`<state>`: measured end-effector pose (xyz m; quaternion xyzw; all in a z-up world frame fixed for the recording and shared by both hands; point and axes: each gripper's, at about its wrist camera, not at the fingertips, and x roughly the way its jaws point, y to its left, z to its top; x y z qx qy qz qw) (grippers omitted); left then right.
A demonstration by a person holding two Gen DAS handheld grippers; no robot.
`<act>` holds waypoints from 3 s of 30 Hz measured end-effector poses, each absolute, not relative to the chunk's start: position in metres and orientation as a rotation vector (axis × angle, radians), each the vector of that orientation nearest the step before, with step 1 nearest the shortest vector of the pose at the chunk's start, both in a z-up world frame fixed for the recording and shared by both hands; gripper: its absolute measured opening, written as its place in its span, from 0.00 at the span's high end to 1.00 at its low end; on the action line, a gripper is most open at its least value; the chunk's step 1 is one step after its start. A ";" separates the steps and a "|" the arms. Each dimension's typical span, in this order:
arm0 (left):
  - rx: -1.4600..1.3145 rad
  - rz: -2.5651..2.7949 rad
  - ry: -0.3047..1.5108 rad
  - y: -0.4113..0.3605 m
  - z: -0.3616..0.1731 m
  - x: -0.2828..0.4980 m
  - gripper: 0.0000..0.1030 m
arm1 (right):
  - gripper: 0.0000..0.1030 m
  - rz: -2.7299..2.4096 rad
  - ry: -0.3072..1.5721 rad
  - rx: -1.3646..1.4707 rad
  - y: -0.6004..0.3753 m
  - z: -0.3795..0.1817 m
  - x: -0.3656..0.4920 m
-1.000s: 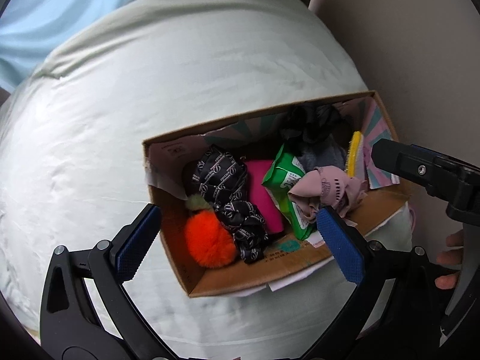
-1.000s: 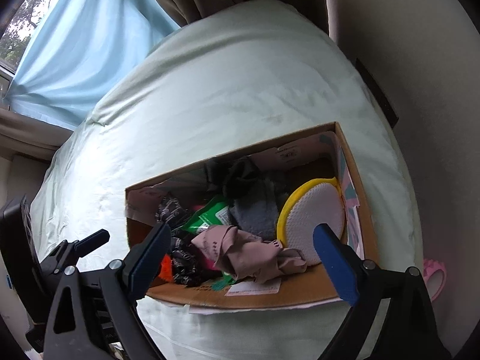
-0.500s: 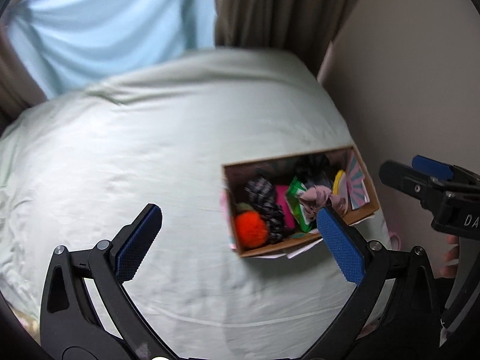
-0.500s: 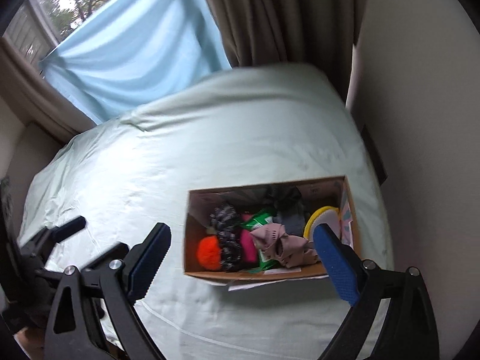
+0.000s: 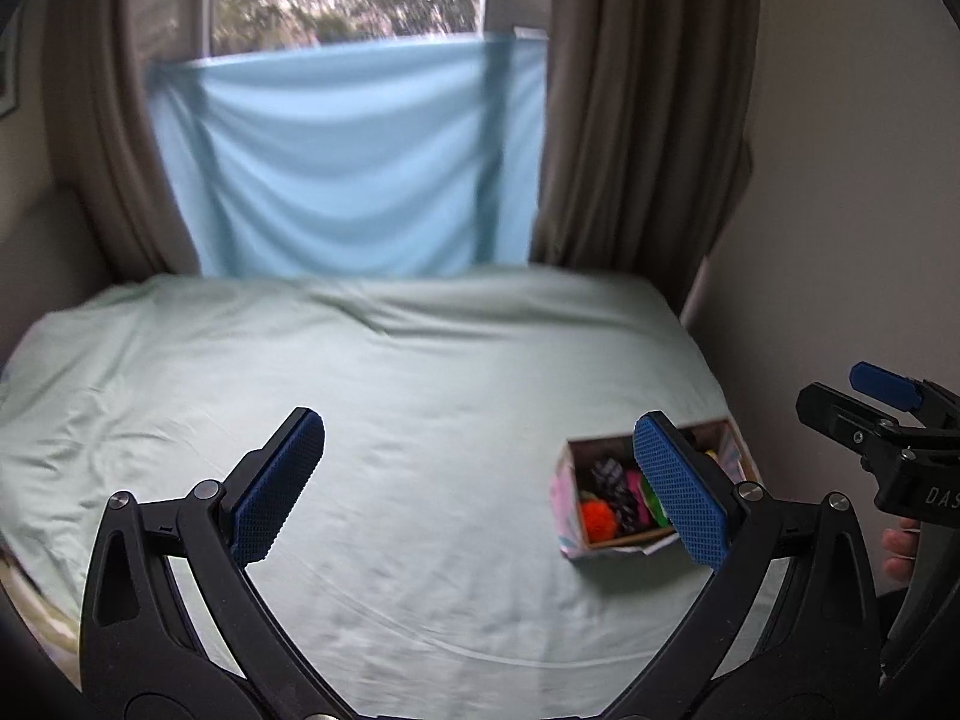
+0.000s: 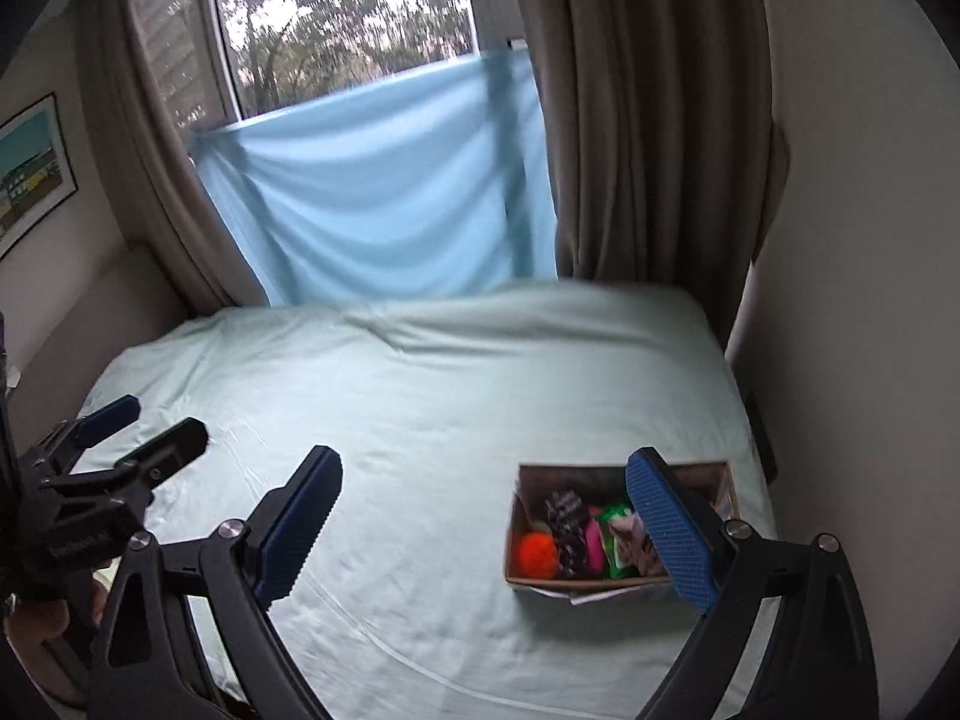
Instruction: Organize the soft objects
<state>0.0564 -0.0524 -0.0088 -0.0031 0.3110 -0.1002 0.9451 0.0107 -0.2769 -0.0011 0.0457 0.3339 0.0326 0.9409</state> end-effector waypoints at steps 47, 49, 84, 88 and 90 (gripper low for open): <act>0.001 -0.191 0.456 -0.013 0.020 0.001 0.00 | 0.08 -0.018 0.536 0.060 -0.221 0.031 -0.040; 0.002 -0.191 0.457 -0.013 0.020 0.001 0.00 | 0.08 -0.019 0.535 0.062 -0.221 0.032 -0.041; 0.011 -0.201 0.437 -0.022 0.019 0.002 0.00 | 0.08 -0.032 0.529 0.065 -0.233 0.036 -0.033; 0.022 -0.198 0.422 -0.023 0.020 0.001 0.00 | 0.08 -0.032 0.529 0.064 -0.234 0.036 -0.033; 0.027 -0.193 0.410 -0.024 0.020 -0.001 0.00 | 0.08 -0.032 0.529 0.064 -0.235 0.036 -0.032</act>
